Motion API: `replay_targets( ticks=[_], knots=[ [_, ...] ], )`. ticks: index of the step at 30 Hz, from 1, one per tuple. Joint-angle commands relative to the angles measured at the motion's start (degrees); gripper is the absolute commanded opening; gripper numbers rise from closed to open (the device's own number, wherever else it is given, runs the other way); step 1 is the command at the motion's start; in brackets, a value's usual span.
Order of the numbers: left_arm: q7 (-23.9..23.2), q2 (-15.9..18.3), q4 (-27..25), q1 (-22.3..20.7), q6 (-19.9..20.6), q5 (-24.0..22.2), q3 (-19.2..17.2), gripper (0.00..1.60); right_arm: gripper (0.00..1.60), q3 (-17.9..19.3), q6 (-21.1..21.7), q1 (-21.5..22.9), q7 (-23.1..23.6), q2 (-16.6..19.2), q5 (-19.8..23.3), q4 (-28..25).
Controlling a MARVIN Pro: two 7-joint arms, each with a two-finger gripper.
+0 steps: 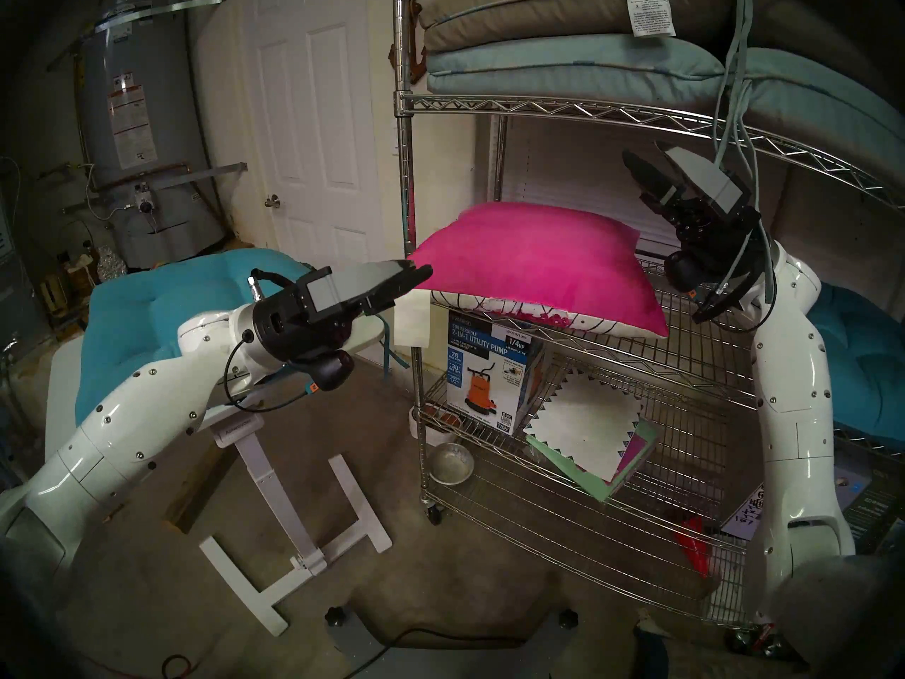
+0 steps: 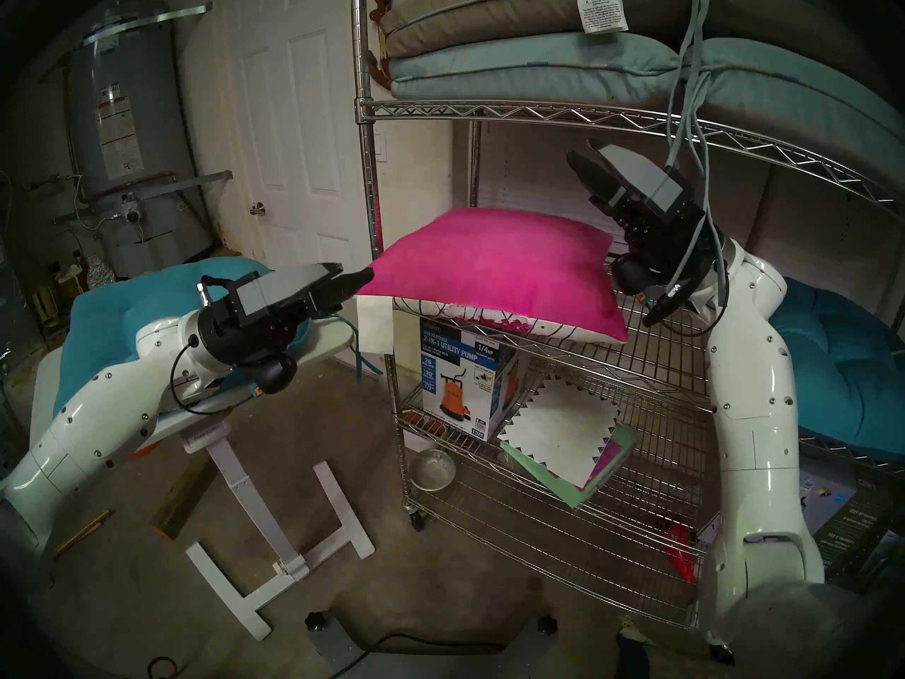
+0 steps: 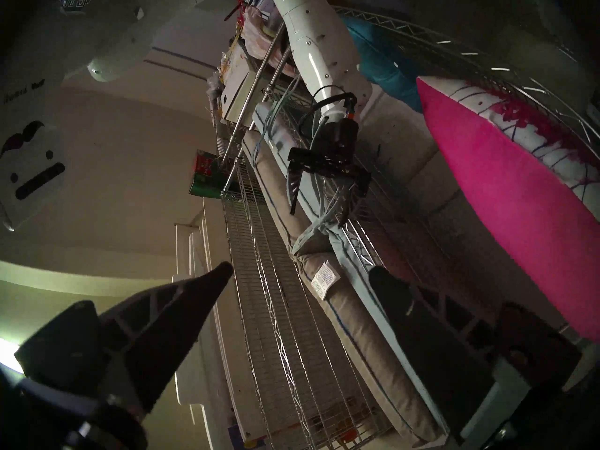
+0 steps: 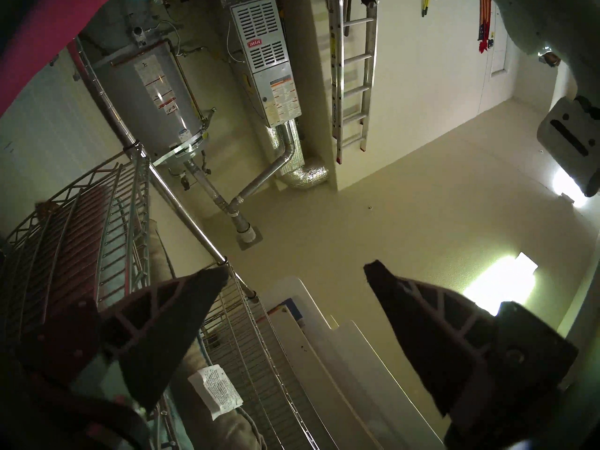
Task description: Put cushion on the shelf
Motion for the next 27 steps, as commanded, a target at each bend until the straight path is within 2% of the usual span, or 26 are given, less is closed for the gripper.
replay_targets(
  ticks=[1, 8, 9, 10, 11, 12, 23, 26, 27],
  knots=[
    [-2.46, 4.7, -2.36, 4.97, 2.03, -0.85, -1.75, 1.6, 1.6, 2.26, -0.87, -3.02, -0.67, -1.01, 2.56, -4.96],
    [-7.06, 7.42, -3.61, 7.92, 4.67, -1.6, -3.84, 1.6, 1.6, 4.99, -2.26, -6.78, 1.25, -2.41, 4.64, -9.56],
    [-7.79, 7.7, -3.95, 8.35, 5.04, -1.68, -4.08, 1.34, 1.6, 5.41, -2.46, -7.34, 1.57, -2.66, 4.95, -10.23],
    [-8.55, 7.89, -4.34, 8.77, 5.39, -1.83, -4.27, 1.26, 1.6, 5.83, -2.66, -7.89, 1.91, -2.91, 5.25, -10.89],
    [-9.15, 8.0, -4.65, 9.04, 5.71, -1.9, -4.41, 0.31, 1.6, 6.16, -2.82, -8.31, 2.17, -3.11, 5.48, -11.38],
    [-10.19, 8.2, -5.12, 9.47, 6.28, -1.89, -4.63, 0.0, 1.6, 6.66, -3.05, -8.96, 2.57, -3.43, 5.84, -12.13],
    [-20.33, 8.55, -11.28, 12.27, 11.95, -2.68, -6.78, 0.0, 1.6, 10.98, -5.17, -14.33, 6.87, -6.93, 8.87, -18.42],
    [-24.6, 8.53, -13.3, 12.91, 13.81, -2.93, -7.52, 0.0, 1.6, 12.17, -5.79, -15.72, 8.49, -8.2, 9.78, -20.19],
    [-24.61, 8.52, -13.54, 13.12, 14.36, -2.95, -7.65, 0.0, 1.6, 12.49, -5.97, -16.09, 9.03, -8.57, 10.04, -20.69]
  ],
)
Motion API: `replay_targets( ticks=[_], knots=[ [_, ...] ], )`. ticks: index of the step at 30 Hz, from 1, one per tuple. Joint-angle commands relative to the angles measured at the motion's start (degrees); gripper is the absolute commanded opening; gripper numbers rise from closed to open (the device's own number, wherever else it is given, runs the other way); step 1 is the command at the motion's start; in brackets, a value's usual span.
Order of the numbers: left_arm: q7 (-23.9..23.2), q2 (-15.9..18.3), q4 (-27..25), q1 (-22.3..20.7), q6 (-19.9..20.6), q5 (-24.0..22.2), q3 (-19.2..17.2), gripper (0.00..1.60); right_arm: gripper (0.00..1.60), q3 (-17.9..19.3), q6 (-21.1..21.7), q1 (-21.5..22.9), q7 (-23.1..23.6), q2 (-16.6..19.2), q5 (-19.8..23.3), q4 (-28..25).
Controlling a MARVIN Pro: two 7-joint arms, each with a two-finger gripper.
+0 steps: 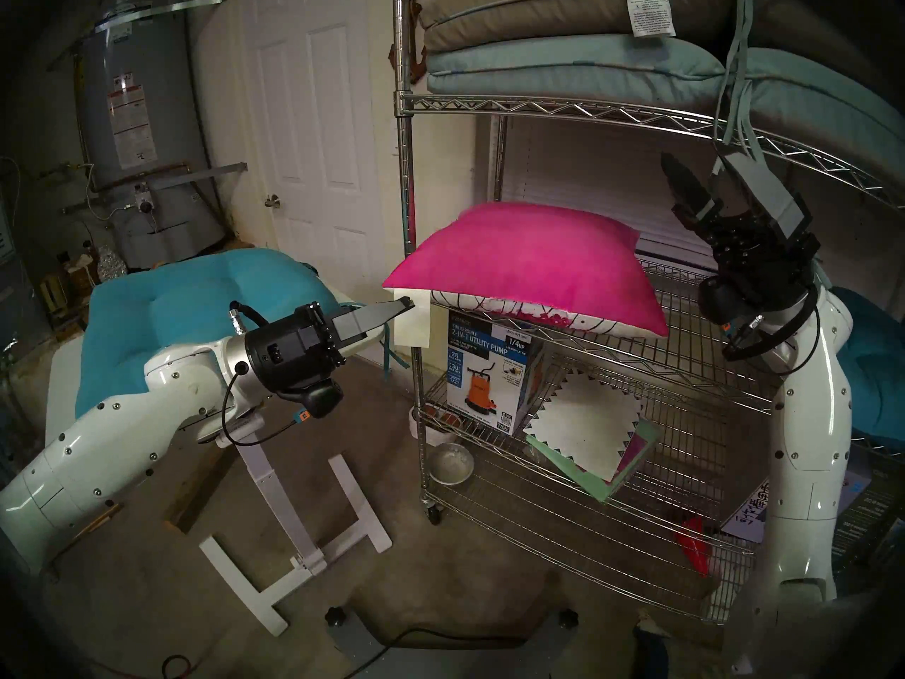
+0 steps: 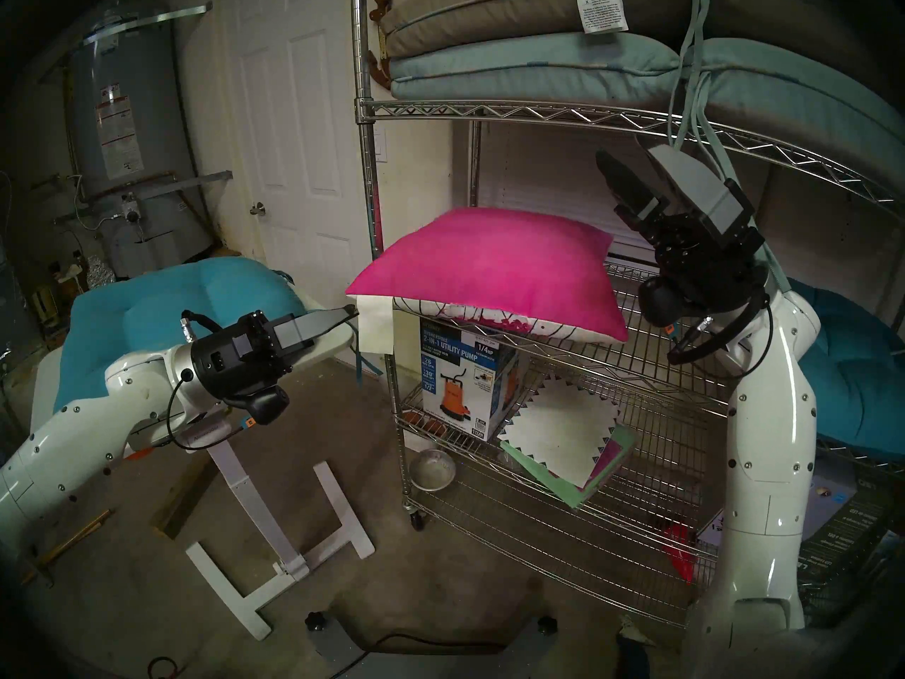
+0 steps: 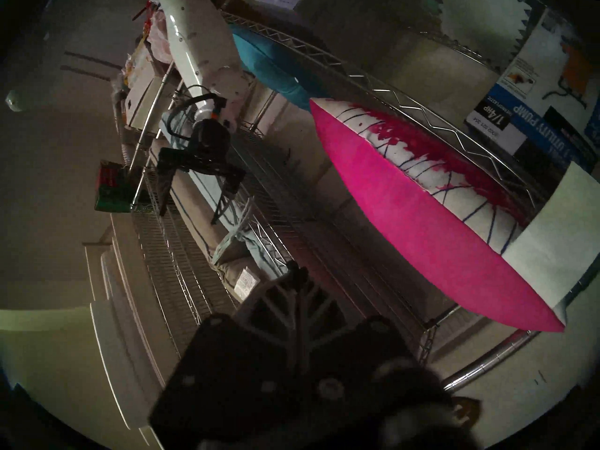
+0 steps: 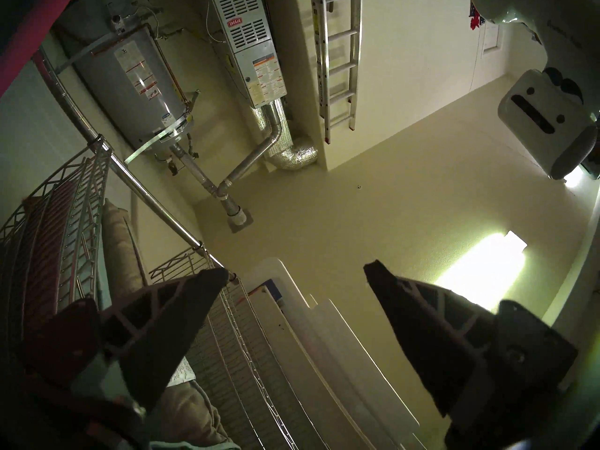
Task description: Put cushion on the shelf
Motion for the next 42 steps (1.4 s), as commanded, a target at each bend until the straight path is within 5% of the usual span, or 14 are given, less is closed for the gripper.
replay_targets(
  ticks=[1, 12, 21, 42],
  knots=[
    [-6.81, 0.29, -4.85, 1.65, 4.71, -1.11, -2.38, 0.0, 1.6, 2.57, -0.99, -3.65, 3.5, -3.62, 2.87, -4.79],
    [-21.68, -0.53, -8.87, 4.59, 12.28, -2.42, -3.36, 0.0, 1.6, 6.36, -3.85, -7.24, 16.66, -10.71, 8.75, -12.24],
    [-31.66, -4.98, -7.26, -0.7, 11.3, 0.2, 0.27, 0.0, 1.6, 7.5, -5.47, -7.59, 26.52, -14.4, 13.82, -15.58],
    [-33.01, -12.2, 2.47, -11.4, 4.9, 4.12, 4.71, 0.0, 1.6, 8.2, -6.8, -7.11, 34.36, -16.57, 18.44, -17.38]
  ],
)
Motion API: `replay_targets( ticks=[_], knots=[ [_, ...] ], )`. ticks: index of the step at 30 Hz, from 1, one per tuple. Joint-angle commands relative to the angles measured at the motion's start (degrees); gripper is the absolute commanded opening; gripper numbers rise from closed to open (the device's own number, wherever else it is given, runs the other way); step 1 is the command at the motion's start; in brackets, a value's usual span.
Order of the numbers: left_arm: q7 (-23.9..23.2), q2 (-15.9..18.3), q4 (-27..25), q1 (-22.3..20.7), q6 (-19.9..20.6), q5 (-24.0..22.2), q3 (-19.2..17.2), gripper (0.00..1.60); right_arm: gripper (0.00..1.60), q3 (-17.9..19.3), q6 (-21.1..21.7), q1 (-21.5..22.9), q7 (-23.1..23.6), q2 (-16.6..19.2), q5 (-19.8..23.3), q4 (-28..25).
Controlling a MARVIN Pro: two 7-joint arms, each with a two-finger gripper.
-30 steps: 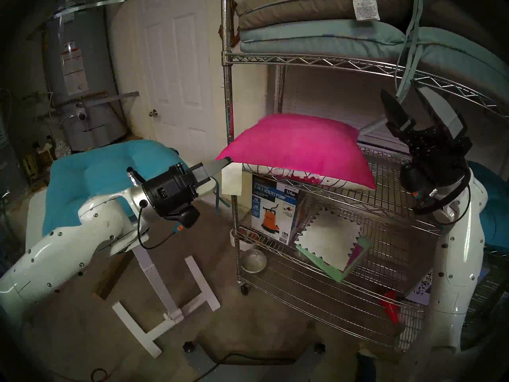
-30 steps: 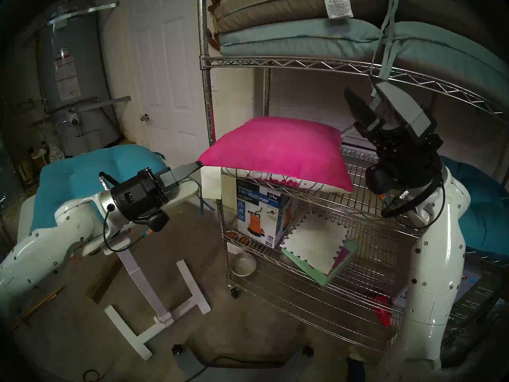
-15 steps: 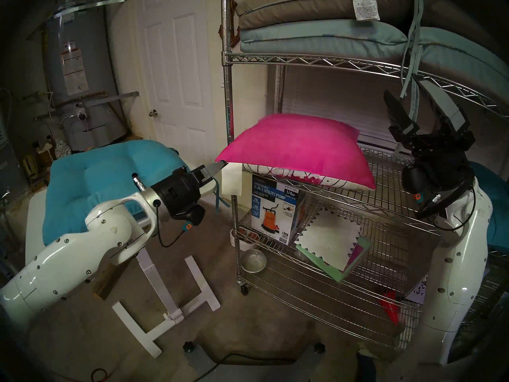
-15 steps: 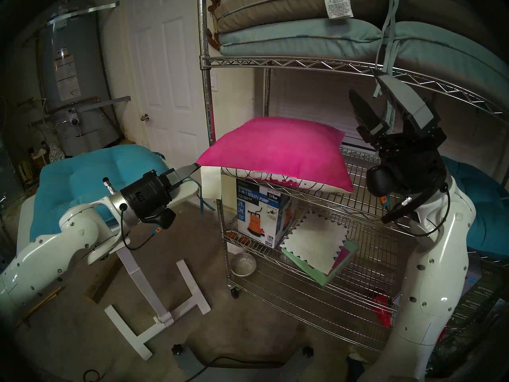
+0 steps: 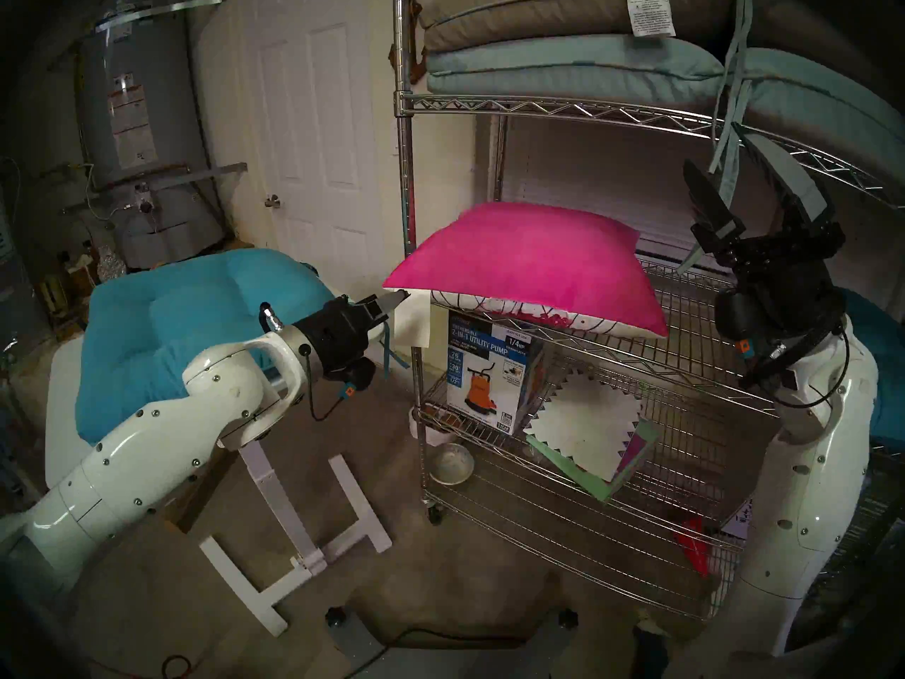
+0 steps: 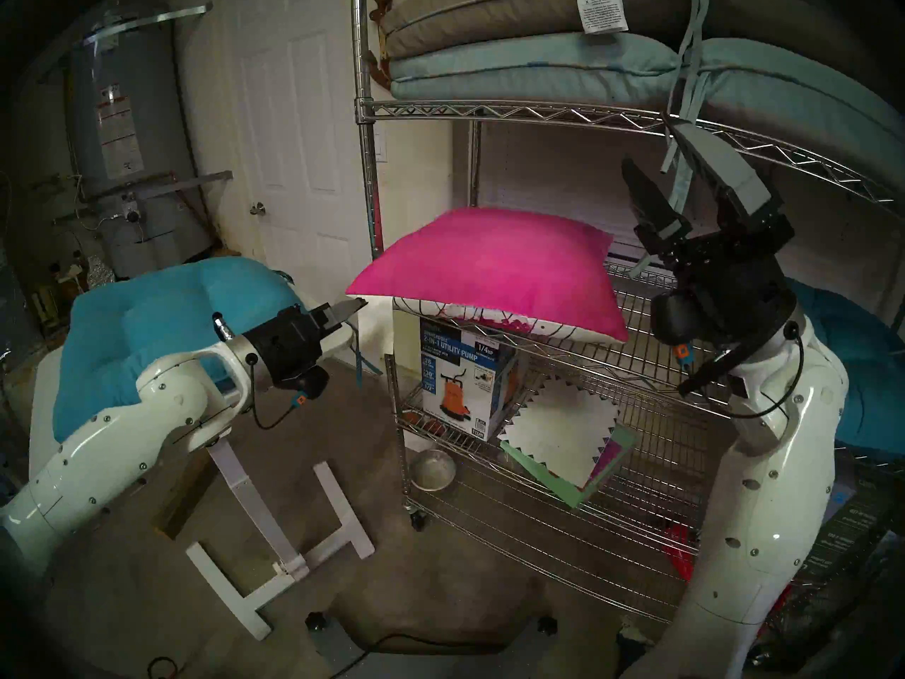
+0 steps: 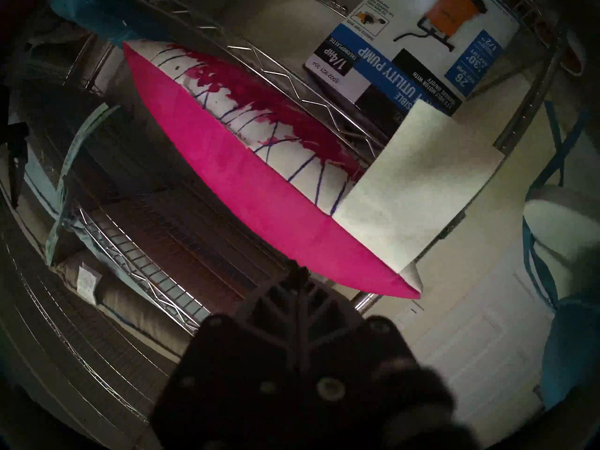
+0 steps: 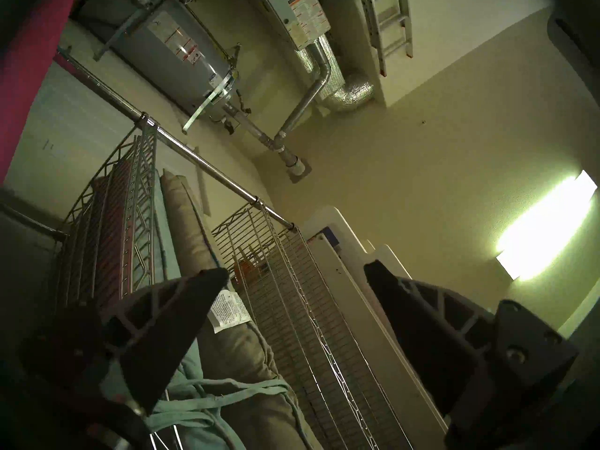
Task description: Put cushion on the shelf
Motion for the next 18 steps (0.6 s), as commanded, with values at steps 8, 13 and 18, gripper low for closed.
replay_targets(
  ticks=[8, 13, 18],
  knots=[
    [1.87, -4.8, 3.03, -6.51, -2.17, 1.67, 0.85, 0.0, 1.6, 0.01, -0.14, 0.86, 2.82, -1.29, 2.89, -1.55],
    [2.01, -6.52, 4.28, -8.11, -3.03, 2.57, 1.66, 0.0, 1.6, 0.08, -0.3, 0.93, 3.4, -1.44, 3.26, -1.65],
    [2.14, -8.33, 5.99, -10.13, -4.1, 3.56, 2.55, 0.0, 1.6, 0.15, -0.45, 0.99, 3.84, -1.56, 3.54, -1.71]
  ],
)
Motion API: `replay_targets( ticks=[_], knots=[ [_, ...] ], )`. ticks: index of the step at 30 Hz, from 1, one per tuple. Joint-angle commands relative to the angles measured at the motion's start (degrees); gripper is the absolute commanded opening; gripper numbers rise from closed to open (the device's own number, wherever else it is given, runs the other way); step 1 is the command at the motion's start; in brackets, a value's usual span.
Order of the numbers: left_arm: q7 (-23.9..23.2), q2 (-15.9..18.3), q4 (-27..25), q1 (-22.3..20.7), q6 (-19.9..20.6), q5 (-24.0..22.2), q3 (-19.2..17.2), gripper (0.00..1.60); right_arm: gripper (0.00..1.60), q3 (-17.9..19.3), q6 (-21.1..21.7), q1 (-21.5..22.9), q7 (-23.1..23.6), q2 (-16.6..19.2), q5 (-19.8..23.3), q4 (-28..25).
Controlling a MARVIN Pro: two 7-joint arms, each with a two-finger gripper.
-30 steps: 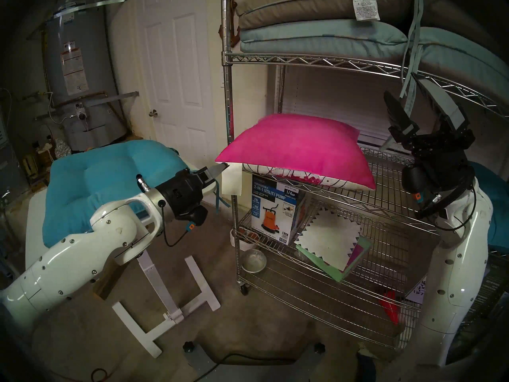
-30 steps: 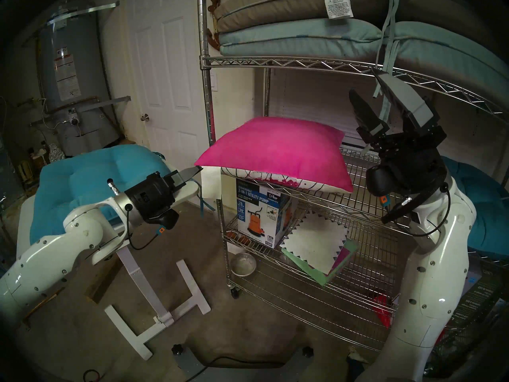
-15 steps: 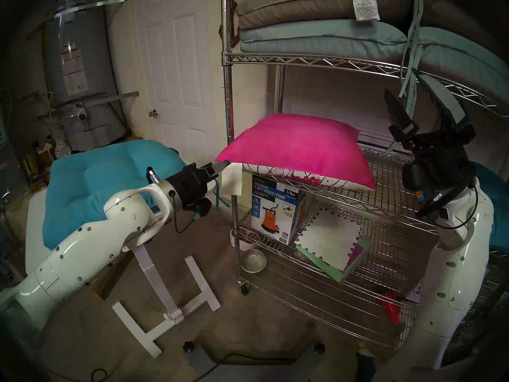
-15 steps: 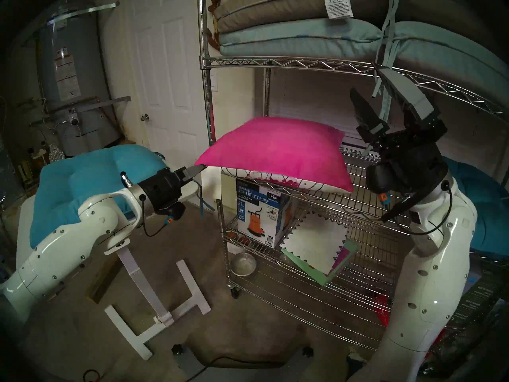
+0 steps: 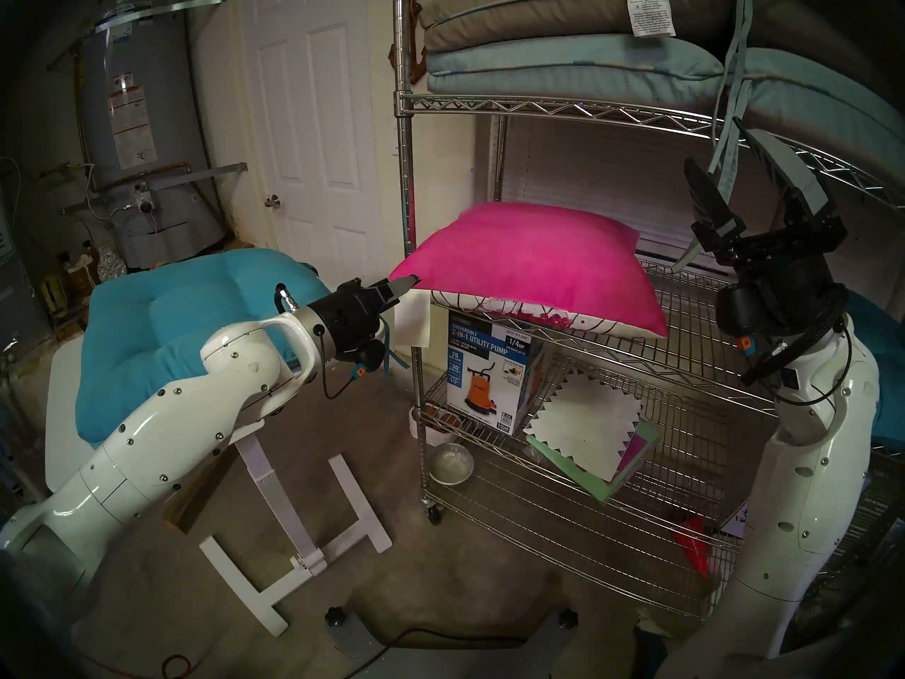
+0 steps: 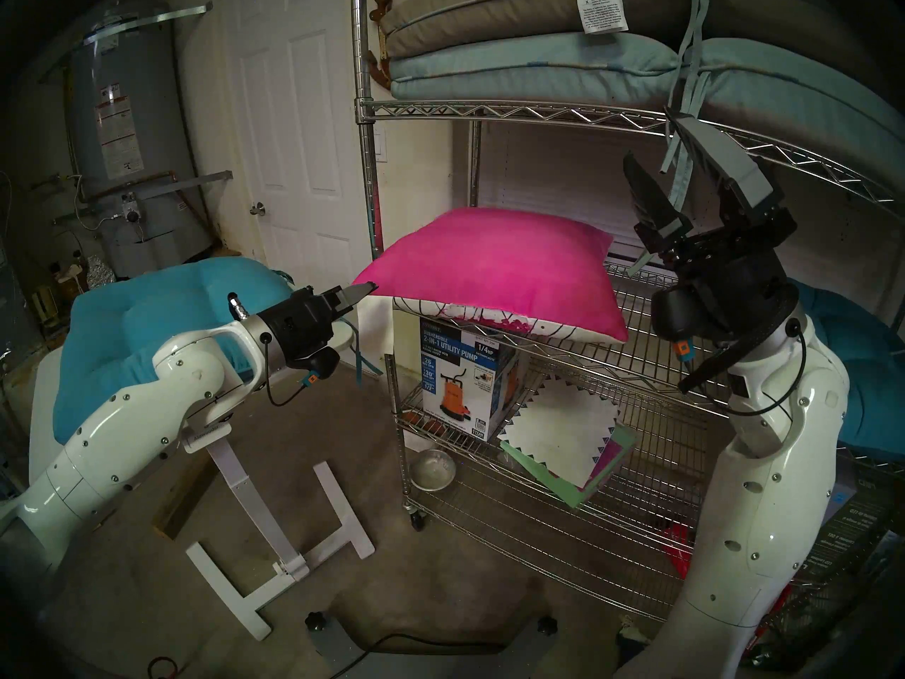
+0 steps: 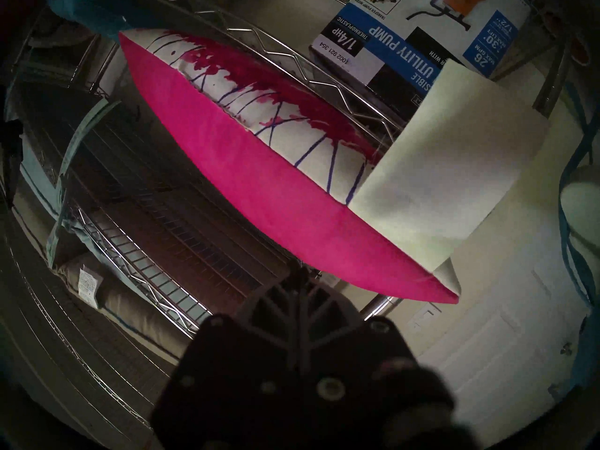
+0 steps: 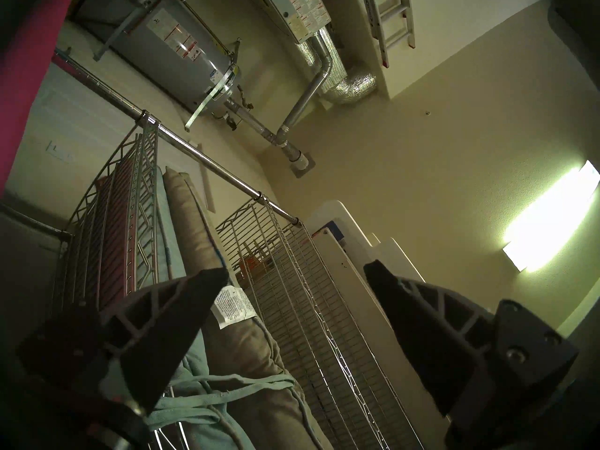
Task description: Put cushion on the shelf
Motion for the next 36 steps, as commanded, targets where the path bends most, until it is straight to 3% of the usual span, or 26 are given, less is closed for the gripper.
replay_targets(
  ticks=[1, 16, 36],
  knots=[
    [0.7, -3.46, 1.2, -4.73, -0.69, 1.17, 0.71, 0.0, 1.6, -0.12, 0.0, 0.72, 0.03, -0.29, 1.0, -0.93],
    [0.77, -8.26, 5.42, -9.35, -3.27, 2.8, 2.69, 0.0, 1.6, 0.03, -0.37, 0.88, 0.56, -0.58, 1.29, -1.0],
    [4.25, -14.53, 18.65, -14.11, -5.33, 5.57, 5.33, 0.0, 1.6, 0.17, -0.73, 1.06, 0.67, -0.91, 1.23, -1.02]
  ],
)
